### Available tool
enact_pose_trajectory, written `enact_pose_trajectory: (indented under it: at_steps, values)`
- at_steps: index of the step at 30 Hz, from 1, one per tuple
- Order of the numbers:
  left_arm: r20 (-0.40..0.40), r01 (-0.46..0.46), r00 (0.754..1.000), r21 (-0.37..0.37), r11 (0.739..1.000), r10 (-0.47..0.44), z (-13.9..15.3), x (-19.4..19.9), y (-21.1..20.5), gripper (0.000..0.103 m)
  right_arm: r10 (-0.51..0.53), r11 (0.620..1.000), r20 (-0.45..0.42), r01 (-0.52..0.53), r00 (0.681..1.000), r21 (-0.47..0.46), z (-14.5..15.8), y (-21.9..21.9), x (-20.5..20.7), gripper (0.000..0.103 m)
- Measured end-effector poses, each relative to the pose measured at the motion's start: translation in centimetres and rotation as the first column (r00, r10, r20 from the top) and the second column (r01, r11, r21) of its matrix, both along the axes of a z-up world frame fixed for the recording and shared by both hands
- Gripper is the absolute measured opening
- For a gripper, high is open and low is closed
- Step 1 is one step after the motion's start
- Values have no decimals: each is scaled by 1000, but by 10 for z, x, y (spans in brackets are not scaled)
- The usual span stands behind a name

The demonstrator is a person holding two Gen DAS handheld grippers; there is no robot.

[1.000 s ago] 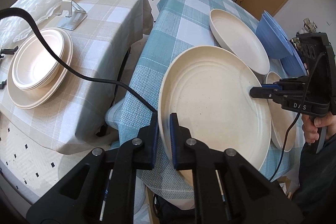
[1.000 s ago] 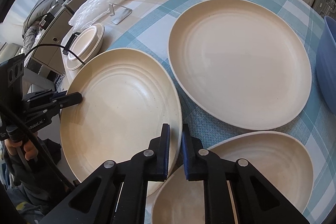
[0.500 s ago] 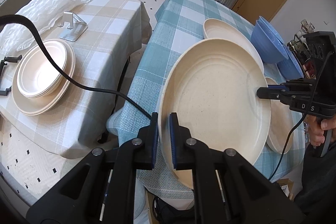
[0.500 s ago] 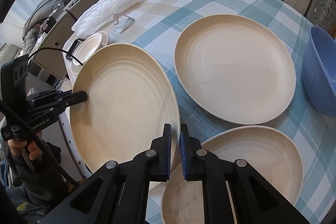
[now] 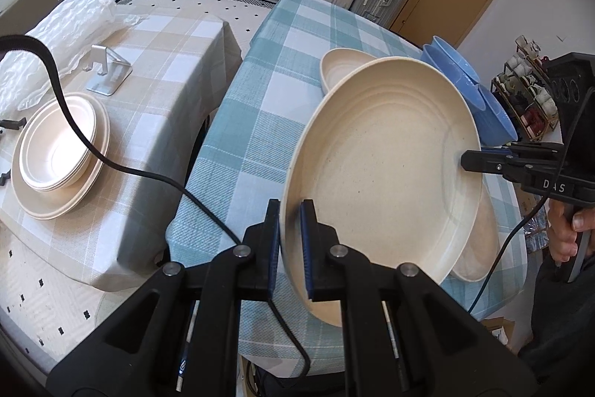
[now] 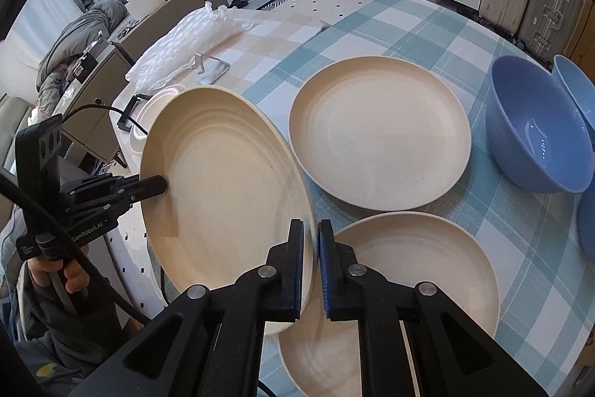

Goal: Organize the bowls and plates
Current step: 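Carry the held cream plate over the neighbouring cream plate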

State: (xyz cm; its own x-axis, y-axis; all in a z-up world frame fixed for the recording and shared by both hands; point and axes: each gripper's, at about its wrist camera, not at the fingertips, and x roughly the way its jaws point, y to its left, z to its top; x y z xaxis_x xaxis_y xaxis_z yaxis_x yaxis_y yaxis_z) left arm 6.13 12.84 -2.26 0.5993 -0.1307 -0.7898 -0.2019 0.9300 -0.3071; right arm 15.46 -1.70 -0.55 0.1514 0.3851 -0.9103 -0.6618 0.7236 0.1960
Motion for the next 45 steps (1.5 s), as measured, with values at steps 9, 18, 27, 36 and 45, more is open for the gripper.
enact_pose_trajectory:
  at_steps: [9,18,27,36,45]
  values:
    - [34,39,999,25,999,-40,29,6,-28,7,-40,998,17,39,999,39,22,-35,-4,9]
    - [42,104,994,21,994,-105,45,28,-76,8,-130,989,29,127,991,69,37,-89,-5,9]
    - [13,174,985,13,985,-174,40,59,-127,8,-222,973,21,220,975,67,33,-144,-6,9]
    - [-30,217,976,40,975,-216,30,76,-161,9,-280,959,-2,280,960,52,23,-173,-4,9]
    - [-78,232,971,63,971,-227,5,90,-176,10,-309,950,-39,310,950,26,-3,-185,-2,9]
